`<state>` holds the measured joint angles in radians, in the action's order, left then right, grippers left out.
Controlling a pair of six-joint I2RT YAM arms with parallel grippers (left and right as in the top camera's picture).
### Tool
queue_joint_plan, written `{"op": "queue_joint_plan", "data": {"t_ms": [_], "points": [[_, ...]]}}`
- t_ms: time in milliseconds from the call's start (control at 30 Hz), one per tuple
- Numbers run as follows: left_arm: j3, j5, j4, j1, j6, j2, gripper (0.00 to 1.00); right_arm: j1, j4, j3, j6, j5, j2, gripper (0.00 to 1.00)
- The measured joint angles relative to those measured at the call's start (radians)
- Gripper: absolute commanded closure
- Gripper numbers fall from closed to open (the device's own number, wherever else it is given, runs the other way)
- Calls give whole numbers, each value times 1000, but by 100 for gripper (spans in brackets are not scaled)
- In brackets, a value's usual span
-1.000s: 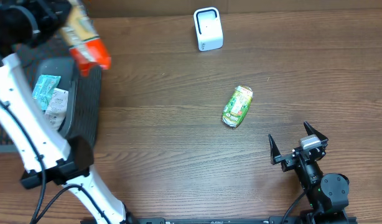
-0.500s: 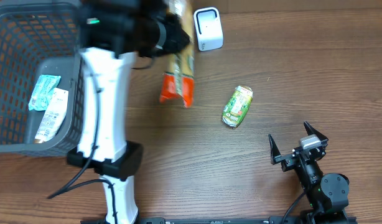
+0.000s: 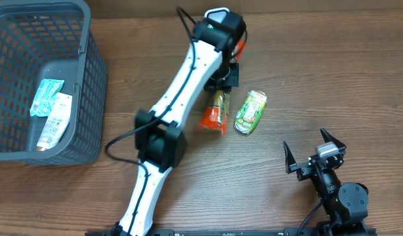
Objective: Scan the item barcode
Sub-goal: 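Lift the San Remo spaghetti pack and lay it beside the carton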
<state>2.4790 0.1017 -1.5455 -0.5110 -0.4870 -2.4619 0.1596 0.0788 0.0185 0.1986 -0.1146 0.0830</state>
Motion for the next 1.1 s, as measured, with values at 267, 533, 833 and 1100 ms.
{"op": "queue_joint_plan", "data": {"t_ms": [267,533,833,1100], "points": [[-2,147,103,-3,-26,-168,96,0,-1,0,0,0,0,0],[11,264,131,-6,-31,-190,96,0,0,0,0,0,0,0],[80,386,65,-6,-30,-232,7,0,0,0,0,0,0,0],[370,419,-127,24,-26,-241,0,0,0,0,0,0,0,0]]}}
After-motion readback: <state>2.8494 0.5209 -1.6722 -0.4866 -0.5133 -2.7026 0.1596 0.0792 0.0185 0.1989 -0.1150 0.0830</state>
